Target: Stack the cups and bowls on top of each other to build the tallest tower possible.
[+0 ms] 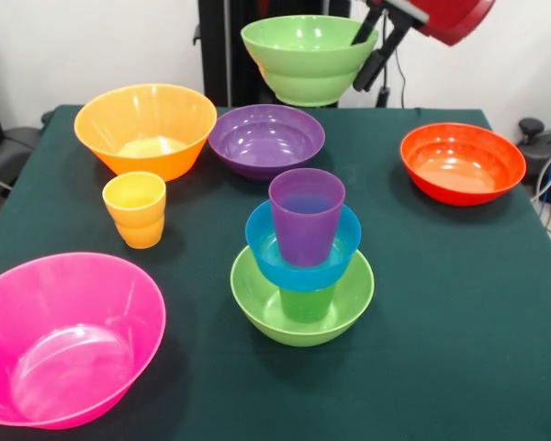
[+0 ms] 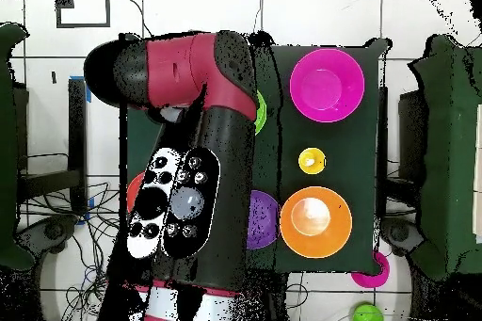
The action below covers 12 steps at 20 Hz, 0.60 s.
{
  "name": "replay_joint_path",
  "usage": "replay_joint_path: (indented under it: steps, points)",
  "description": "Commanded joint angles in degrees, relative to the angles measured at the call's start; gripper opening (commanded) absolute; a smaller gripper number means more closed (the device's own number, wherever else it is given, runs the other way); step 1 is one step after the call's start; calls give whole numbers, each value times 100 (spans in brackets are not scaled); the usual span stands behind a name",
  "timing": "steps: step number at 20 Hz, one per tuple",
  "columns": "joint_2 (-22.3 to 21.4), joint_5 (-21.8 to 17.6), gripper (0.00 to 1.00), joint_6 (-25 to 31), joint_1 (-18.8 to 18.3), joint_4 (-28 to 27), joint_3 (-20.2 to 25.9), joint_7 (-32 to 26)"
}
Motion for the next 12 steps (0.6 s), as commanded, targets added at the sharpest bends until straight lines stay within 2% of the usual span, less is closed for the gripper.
replay_joint_path:
  steps: [1, 5, 12]
  points:
    - [576, -378, 0, 738, -154, -206, 887, -1506]
    - [661, -501, 0, 1082, -244, -550, 936, -1857]
    - [856, -603, 0, 1498, -260, -1186, 902, -2003]
